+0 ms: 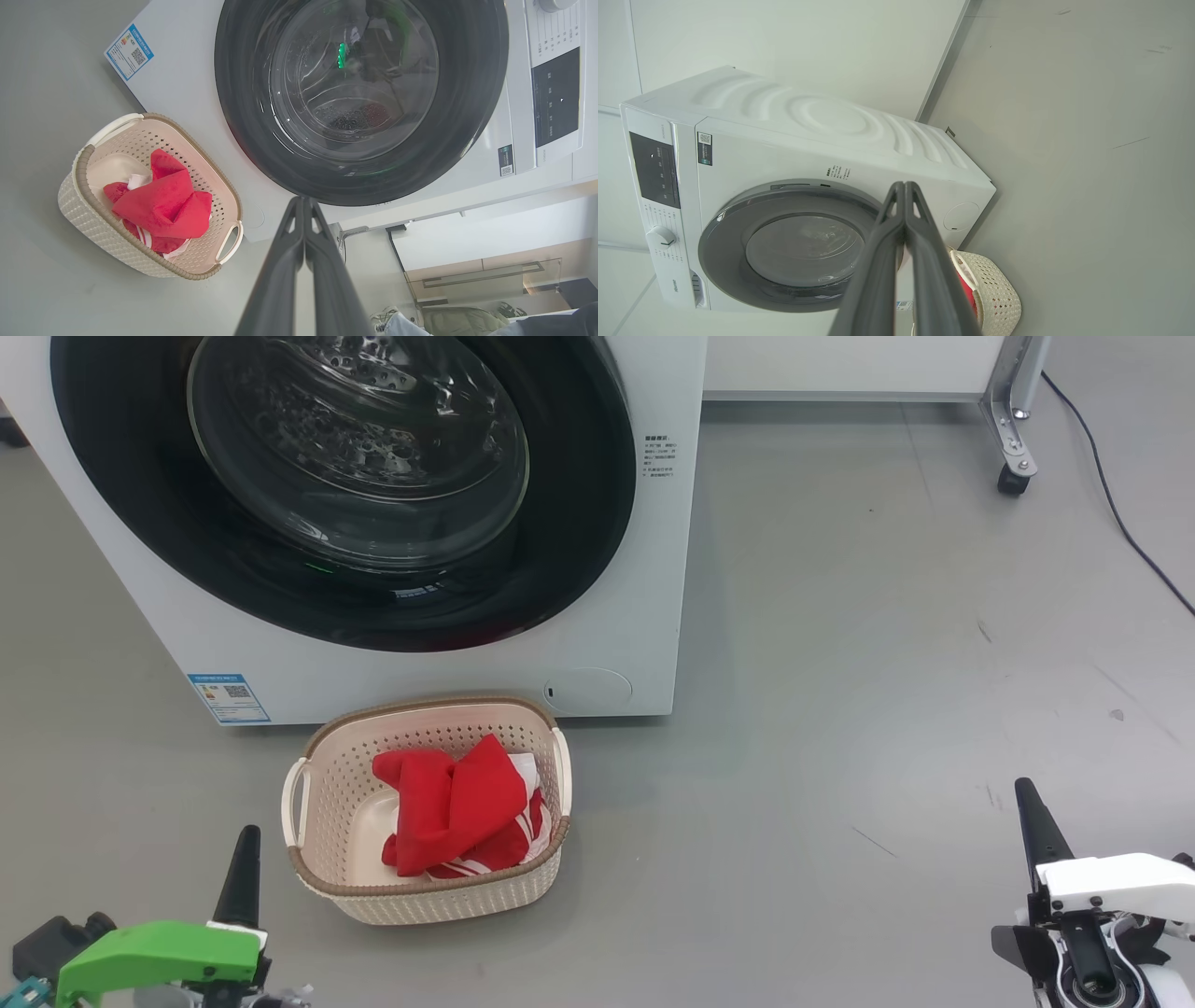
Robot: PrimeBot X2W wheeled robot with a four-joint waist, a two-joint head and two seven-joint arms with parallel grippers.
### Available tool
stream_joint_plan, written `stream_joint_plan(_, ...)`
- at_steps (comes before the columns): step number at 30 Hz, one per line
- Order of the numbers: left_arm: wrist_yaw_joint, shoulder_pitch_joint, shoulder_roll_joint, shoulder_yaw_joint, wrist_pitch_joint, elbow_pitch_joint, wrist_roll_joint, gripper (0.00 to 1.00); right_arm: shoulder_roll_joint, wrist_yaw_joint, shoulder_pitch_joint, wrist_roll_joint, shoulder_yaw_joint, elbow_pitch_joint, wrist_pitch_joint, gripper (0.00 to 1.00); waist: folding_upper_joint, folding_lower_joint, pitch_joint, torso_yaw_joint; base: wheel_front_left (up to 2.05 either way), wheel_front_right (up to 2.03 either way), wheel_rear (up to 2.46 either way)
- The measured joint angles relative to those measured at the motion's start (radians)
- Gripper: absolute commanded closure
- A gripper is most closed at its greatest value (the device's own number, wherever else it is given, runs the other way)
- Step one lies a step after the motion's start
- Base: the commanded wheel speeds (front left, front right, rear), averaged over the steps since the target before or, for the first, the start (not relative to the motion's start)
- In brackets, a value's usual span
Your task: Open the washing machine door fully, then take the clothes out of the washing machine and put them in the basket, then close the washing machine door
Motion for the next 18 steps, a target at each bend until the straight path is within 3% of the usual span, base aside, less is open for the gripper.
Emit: stream_joint_plan(18, -0.008, -0.019, 0.003, 0.041, 0.061, 0.008, -0.228, 1.00, 0.024, 0.018, -0.032, 0.189, -0.057, 0.028, 0.053, 1.00, 0.0000, 0.0000, -0.003, 0.003, 0.00, 0.00, 0.00)
